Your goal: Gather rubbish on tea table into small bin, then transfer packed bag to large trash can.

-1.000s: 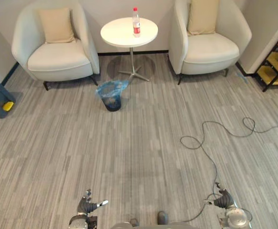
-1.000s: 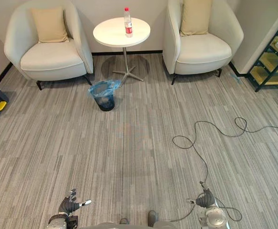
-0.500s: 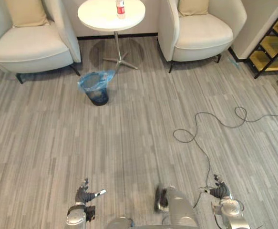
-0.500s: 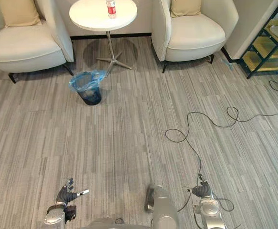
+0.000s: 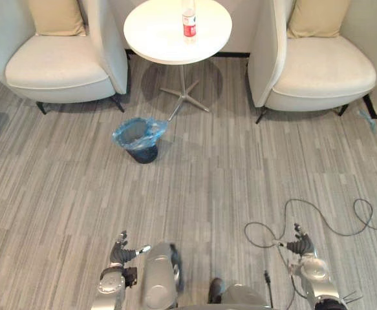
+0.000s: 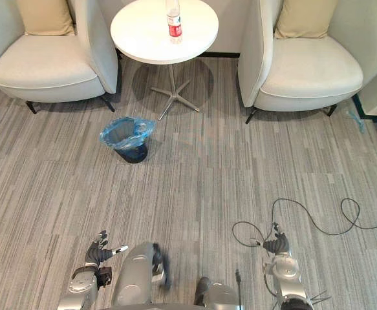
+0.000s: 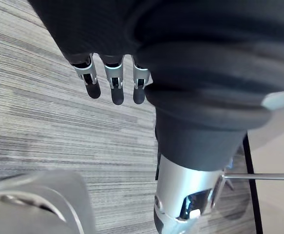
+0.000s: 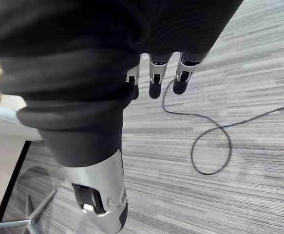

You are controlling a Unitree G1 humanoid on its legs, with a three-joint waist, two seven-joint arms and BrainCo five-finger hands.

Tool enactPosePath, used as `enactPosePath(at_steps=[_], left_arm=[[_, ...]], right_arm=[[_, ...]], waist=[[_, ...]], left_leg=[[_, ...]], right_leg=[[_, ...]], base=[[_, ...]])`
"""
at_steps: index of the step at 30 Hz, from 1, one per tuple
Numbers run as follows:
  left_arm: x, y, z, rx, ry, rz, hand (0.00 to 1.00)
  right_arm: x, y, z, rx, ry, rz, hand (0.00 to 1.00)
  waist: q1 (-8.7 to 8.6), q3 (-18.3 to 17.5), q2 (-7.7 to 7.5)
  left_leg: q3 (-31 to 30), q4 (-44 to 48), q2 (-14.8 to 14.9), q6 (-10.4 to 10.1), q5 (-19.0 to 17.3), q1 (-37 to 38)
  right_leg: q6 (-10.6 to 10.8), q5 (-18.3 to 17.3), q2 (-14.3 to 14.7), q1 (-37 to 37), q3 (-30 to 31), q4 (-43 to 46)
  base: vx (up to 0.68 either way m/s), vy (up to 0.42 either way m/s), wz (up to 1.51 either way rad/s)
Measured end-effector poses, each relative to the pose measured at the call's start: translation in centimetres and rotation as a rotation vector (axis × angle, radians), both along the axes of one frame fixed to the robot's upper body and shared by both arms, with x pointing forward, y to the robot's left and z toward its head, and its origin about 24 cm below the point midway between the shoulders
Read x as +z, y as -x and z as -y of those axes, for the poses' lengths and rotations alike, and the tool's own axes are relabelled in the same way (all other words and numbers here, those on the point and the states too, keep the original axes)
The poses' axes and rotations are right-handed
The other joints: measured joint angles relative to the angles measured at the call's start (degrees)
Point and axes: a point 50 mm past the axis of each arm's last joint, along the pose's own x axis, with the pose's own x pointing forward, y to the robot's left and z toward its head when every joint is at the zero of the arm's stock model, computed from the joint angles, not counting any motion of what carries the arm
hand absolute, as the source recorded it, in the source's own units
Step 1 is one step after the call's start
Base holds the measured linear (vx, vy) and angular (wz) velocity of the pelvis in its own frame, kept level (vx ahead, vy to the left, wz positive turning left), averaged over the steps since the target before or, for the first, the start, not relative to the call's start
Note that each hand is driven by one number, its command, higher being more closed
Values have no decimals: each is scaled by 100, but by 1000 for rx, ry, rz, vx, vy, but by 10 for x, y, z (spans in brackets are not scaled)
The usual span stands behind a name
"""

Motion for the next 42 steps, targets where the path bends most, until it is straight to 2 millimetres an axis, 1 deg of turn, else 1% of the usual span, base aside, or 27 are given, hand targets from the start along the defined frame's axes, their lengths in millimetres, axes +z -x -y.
enactPosePath(at_steps=[2,4,5,7,8,9,10,12,14,15,16,17,19,20,21,23,25,26,27,28,29,32,34,36,40,41,42], left_arm=[[-1,0,3,10,8,1,0],[-3,3,1,13,4,-20,0],[-4,5,-1,13,-1,-33,0],[-4,6,-4,13,-11,-38,0],[-4,6,-5,13,-15,-39,0],[-3,3,-5,7,-19,-31,0],[-2,2,-5,6,-21,-26,0],[0,-8,-6,-1,-25,-12,0],[4,-16,-7,-5,-30,7,0],[4,-17,-6,-4,-33,10,0],[1,-16,-3,3,-26,-3,0],[-1,-13,-2,5,-22,-14,0],[-3,-15,5,8,0,-13,0],[-3,-15,8,8,10,-12,0],[-5,-14,13,3,20,-19,0],[-7,-11,17,0,33,-26,0],[-7,-13,24,-27,41,-27,0],[-7,-15,26,-32,43,-23,0],[-7,-15,26,-32,43,-23,0],[-8,-14,29,-32,51,-27,0],[-8,-15,26,-37,42,-34,0],[-10,-10,21,-33,30,-48,0],[-13,-2,19,-24,26,-72,0],[-15,6,13,-25,9,-99,0],[-8,-2,-1,-38,-44,-68,0],[-7,-2,-3,-43,-52,-69,0],[-8,1,-5,-49,-65,-79,0]], right_arm=[[-3,5,0,-5,8,-15,0],[-5,8,-2,-6,2,-26,0],[-7,8,-5,10,3,-37,0],[-10,10,-10,36,2,-51,0],[-11,11,-12,40,2,-55,0],[-12,14,-13,45,6,-60,0],[-12,14,-12,45,8,-61,0],[-13,17,-11,42,9,-69,0],[-15,21,-10,37,8,-80,0],[-16,25,-9,32,9,-94,0],[-18,30,-6,25,15,-110,0],[-16,27,-5,27,18,-102,0],[-9,19,-2,33,34,-67,0],[-9,19,-1,34,37,-66,0],[-9,20,-3,33,31,-68,0],[-8,17,-5,31,24,-48,0],[-3,13,-3,13,23,-14,0],[-1,11,-1,-7,14,1,0],[-2,13,0,-21,8,0,0],[-3,19,5,-29,19,-15,0],[-6,21,2,-31,8,-30,0],[-8,24,-2,-29,1,-38,0],[-2,13,-6,0,13,-4,0],[15,-8,-17,76,41,91,0],[39,-26,-28,140,66,230,0],[43,-29,-29,153,81,247,0],[49,-32,-31,170,95,274,0]], waist=[[-15,-94,-241],[-37,-83,-362],[-102,-84,-383],[-174,-71,-352],[-186,-78,-306],[-289,-119,-221],[-363,-115,-196],[-516,-80,-134],[-563,-73,-128],[-584,-75,-132],[-623,-113,-12],[-551,-208,50],[-515,-196,156],[-513,-172,201],[-455,-156,228],[-439,-142,176],[-386,-136,151],[-362,-144,227],[-355,-149,260],[-350,-199,465],[-338,-163,419],[-333,-199,135],[-316,-231,-36],[-412,-234,-29],[-483,-286,-105],[-473,-297,-131],[-471,-315,-178]], left_leg=[[115,415,-244,342,-444,9],[145,640,-407,427,-907,370],[37,657,-512,474,-1164,727],[-70,407,-553,513,-1431,1486],[-178,177,-552,472,-1528,1910],[-383,-194,-507,419,-1537,2443],[-504,-288,-491,388,-1554,2602],[-845,-465,-301,256,-1632,3010],[-1036,-463,-154,46,-1766,3189],[-1153,-453,-83,-117,-1915,3346],[-1328,-338,112,-330,-2055,3458],[-1356,-94,279,-396,-2021,3372],[-1404,1646,423,-863,-1537,2684],[-1361,2285,510,-880,-1242,2394],[-1117,3241,801,-776,-1284,2043],[-661,3530,958,-598,-1477,1686],[-313,2707,930,-574,-1597,1371],[-244,1562,787,-613,-1536,1243],[-232,1029,718,-711,-1375,1253],[-277,74,665,-702,-377,1282],[-296,40,559,-289,-305,1369],[-221,-245,258,-195,-382,1573],[-67,-204,-8,-118,-745,1694],[-63,-277,-147,-26,-850,1899],[-342,-281,-129,-22,-817,2016],[-352,-251,-143,-35,-821,2020],[-416,-177,-214,-94,-857,2007]], right_leg=[[198,-25,-385,-435,203,1246],[1357,408,-643,-1098,560,3255],[1639,467,-653,-1551,692,4517],[1362,321,-761,-2151,449,5751],[993,226,-821,-2437,187,5896],[599,2,-848,-2904,-221,5565],[484,-69,-829,-3059,-312,5289],[478,6,-577,-3659,-214,3282],[535,613,-384,-3749,58,1648],[571,1410,-324,-3696,183,1189],[241,1991,-167,-3549,217,1282],[137,1784,-82,-3588,167,1471],[-37,1361,-16,-3229,-124,1571],[-73,1324,34,-2980,-202,1421],[-114,1312,161,-2456,-273,1060],[-131,1309,191,-1832,-351,621],[-128,1308,166,-1602,-371,381],[-94,1287,156,-1563,-369,311],[-26,1244,157,-1525,-361,286],[111,1138,306,-1444,-321,266],[197,997,241,-1350,-287,285],[369,705,-113,-1369,-238,525],[588,233,-480,-1690,-81,1438],[854,282,-707,-2341,244,2932],[593,133,-508,-2654,706,2425],[544,209,-506,-2678,748,2144],[551,699,-514,-2675,768,1696]], base=[[715,214,16],[704,170,17],[793,111,30],[699,68,22],[575,19,35],[566,-11,56],[674,-76,89],[564,-177,86],[503,-235,80],[692,-358,98],[589,-295,68],[682,-367,44],[513,-316,42],[473,-274,48],[446,-215,32],[404,-169,17],[331,-54,-1],[266,39,-8],[255,87,-8],[236,103,4],[223,101,8],[185,79,8],[174,107,-21],[165,83,-3],[164,-29,43],[162,-105,37],[178,-117,39]])
